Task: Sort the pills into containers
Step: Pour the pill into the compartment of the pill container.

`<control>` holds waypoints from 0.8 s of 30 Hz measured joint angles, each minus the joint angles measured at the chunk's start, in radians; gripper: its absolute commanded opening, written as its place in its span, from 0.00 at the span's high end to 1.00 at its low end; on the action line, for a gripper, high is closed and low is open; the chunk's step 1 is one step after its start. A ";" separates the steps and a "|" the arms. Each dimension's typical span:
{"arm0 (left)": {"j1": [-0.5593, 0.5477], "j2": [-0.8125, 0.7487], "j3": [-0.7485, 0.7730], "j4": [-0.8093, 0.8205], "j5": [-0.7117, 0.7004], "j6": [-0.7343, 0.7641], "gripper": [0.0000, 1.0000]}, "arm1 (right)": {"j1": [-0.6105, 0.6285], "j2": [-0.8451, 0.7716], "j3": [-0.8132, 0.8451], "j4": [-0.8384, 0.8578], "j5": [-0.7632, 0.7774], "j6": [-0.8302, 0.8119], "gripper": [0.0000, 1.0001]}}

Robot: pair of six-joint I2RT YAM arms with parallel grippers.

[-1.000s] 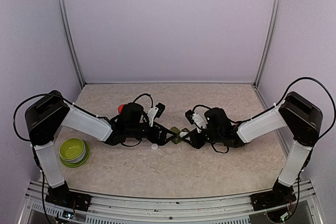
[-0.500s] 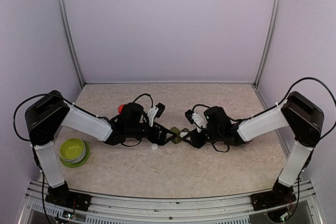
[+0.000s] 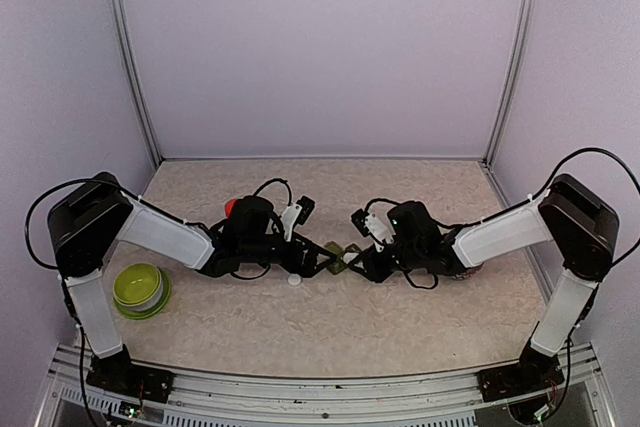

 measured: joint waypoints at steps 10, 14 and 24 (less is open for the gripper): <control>0.000 0.000 0.000 0.000 0.000 0.000 0.01 | 0.000 0.000 0.000 -0.002 0.000 0.000 0.98; 0.000 0.000 0.000 0.000 0.000 0.000 0.01 | 0.000 0.000 -0.003 0.018 0.000 0.000 0.98; 0.000 0.000 0.000 0.000 0.000 0.000 0.01 | 0.000 -0.010 -0.041 0.072 -0.016 0.000 0.98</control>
